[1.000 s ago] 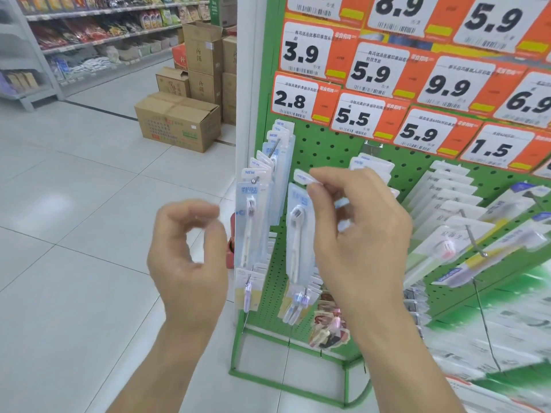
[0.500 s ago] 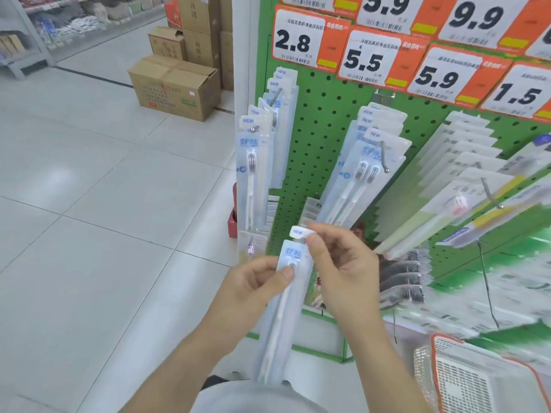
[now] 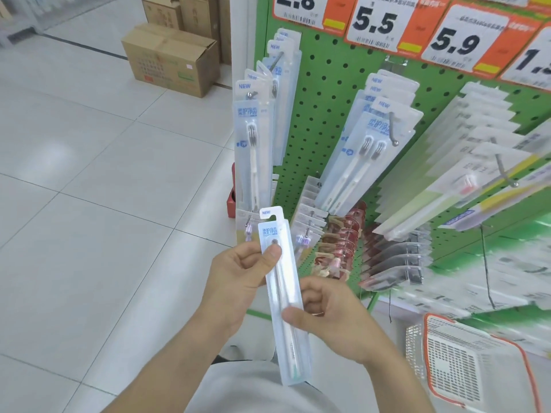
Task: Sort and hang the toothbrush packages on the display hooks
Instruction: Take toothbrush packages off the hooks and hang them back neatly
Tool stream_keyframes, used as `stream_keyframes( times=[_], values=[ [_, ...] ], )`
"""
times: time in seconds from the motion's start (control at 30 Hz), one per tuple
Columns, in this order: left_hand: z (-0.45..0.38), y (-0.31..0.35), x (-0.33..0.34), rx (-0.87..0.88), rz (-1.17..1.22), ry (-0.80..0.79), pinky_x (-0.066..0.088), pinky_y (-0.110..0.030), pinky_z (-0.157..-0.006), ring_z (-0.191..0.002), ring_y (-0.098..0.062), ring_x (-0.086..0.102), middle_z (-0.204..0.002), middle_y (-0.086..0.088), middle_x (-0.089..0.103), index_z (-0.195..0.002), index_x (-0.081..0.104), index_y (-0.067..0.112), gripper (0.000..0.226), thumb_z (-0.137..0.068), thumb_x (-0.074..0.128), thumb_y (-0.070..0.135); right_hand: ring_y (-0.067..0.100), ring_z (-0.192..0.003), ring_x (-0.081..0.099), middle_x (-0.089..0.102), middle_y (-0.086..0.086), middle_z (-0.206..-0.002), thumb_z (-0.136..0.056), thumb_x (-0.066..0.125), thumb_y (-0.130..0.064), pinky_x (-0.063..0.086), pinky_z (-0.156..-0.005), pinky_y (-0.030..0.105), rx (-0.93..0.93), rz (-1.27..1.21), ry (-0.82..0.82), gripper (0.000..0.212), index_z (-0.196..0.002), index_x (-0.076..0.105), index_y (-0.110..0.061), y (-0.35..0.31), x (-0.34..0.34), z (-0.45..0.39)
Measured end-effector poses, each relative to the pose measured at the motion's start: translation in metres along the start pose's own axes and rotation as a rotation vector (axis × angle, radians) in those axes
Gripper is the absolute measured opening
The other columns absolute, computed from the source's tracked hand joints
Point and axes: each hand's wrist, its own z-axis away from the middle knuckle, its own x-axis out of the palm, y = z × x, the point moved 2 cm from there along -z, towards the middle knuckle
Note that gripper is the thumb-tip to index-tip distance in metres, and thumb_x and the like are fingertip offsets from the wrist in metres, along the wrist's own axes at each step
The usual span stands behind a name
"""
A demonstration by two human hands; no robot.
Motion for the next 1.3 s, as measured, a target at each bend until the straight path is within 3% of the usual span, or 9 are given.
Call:
stream_keyframes(
  times=[0.2, 0.3, 0.47, 0.6, 0.83, 1.0, 1.13, 1.23, 1.3],
  values=[
    [-0.004, -0.004, -0.002, -0.043, -0.053, -0.054, 0.062, -0.033, -0.081, -0.096, -0.032, 0.075, -0.100, -0.015, 0.078, -0.113, 0.071, -0.002, 0.047, -0.073, 0.079, 0.022, 0.018, -0.075, 0.065, 0.077, 0.009, -0.094, -0.083, 0.083, -0.019, 0.051, -0.068, 0.022, -0.042, -0.138, 0.082, 0.020, -0.101, 0.075, -0.019, 0.003, -0.001, 0.002],
    [-0.005, -0.003, 0.000, -0.032, 0.001, -0.023, 0.061, -0.029, -0.072, -0.088, -0.030, 0.076, -0.098, -0.016, 0.078, -0.105, 0.074, -0.002, 0.032, -0.077, 0.077, 0.012, 0.015, -0.080, 0.068, 0.077, 0.009, -0.100, -0.086, 0.078, -0.009, 0.052, -0.072, 0.022, -0.045, -0.203, 0.031, 0.025, -0.110, 0.071, -0.009, 0.003, -0.002, 0.003],
    [-0.011, -0.003, 0.002, -0.011, -0.016, 0.004, 0.062, -0.032, -0.076, -0.088, -0.028, 0.076, -0.097, -0.013, 0.078, -0.104, 0.075, 0.002, 0.034, -0.074, 0.077, 0.018, 0.004, -0.064, 0.064, 0.074, -0.006, -0.079, -0.090, 0.070, 0.003, 0.047, -0.061, 0.014, 0.065, -0.209, -0.055, 0.014, -0.100, 0.067, -0.006, 0.007, -0.006, 0.009],
    [-0.011, -0.010, 0.011, -0.076, -0.096, -0.126, 0.062, -0.030, -0.076, -0.090, -0.028, 0.076, -0.098, -0.014, 0.078, -0.110, 0.073, 0.003, 0.030, -0.082, 0.074, 0.014, 0.011, -0.069, 0.064, 0.077, 0.005, -0.089, -0.090, 0.071, -0.004, 0.048, -0.062, 0.020, 0.081, -0.239, 0.027, 0.016, -0.105, 0.071, -0.010, 0.010, -0.009, 0.008],
    [-0.018, -0.007, 0.011, -0.045, -0.057, 0.001, 0.061, -0.028, -0.066, -0.080, -0.023, 0.076, -0.093, -0.013, 0.078, -0.103, 0.074, 0.002, 0.019, -0.083, 0.074, 0.002, 0.029, -0.088, 0.073, 0.074, 0.024, -0.105, -0.086, 0.075, -0.004, 0.063, -0.072, 0.036, 0.164, -0.272, -0.116, 0.031, -0.116, 0.069, -0.001, 0.020, -0.018, 0.012],
    [-0.020, -0.011, 0.015, -0.105, -0.137, -0.074, 0.061, -0.029, -0.068, -0.083, -0.025, 0.076, -0.095, -0.013, 0.078, -0.105, 0.075, 0.005, 0.018, -0.089, 0.070, 0.012, 0.027, -0.084, 0.074, 0.075, 0.022, -0.101, -0.080, 0.077, -0.008, 0.062, -0.067, 0.034, 0.186, -0.258, -0.100, 0.035, -0.113, 0.070, 0.002, 0.024, -0.019, 0.008],
    [-0.020, -0.014, 0.014, -0.108, -0.121, -0.054, 0.062, -0.032, -0.071, -0.085, -0.030, 0.076, -0.096, -0.016, 0.078, -0.105, 0.074, 0.002, 0.019, -0.090, 0.068, 0.013, 0.026, -0.082, 0.074, 0.076, 0.021, -0.098, -0.077, 0.082, -0.009, 0.060, -0.064, 0.030, 0.204, -0.244, -0.106, 0.027, -0.103, 0.076, -0.003, 0.020, -0.023, 0.007],
    [-0.023, -0.013, 0.012, -0.088, -0.059, 0.001, 0.061, -0.031, -0.069, -0.082, -0.028, 0.076, -0.095, -0.017, 0.078, -0.103, 0.074, 0.001, 0.017, -0.091, 0.067, 0.011, 0.026, -0.067, 0.073, 0.075, 0.014, -0.077, -0.074, 0.086, -0.017, 0.057, -0.058, 0.028, 0.215, -0.202, -0.062, 0.008, -0.074, 0.077, -0.017, 0.017, -0.028, 0.004],
    [-0.025, -0.011, 0.013, -0.082, -0.038, 0.009, 0.061, -0.029, -0.067, -0.080, -0.026, 0.076, -0.095, -0.017, 0.078, -0.103, 0.073, 0.001, 0.016, -0.092, 0.065, 0.009, 0.025, -0.059, 0.071, 0.070, 0.011, -0.066, -0.071, 0.084, -0.021, 0.056, -0.054, 0.029, 0.206, -0.182, -0.050, 0.013, -0.067, 0.073, -0.016, 0.016, -0.030, 0.003]
  ],
)
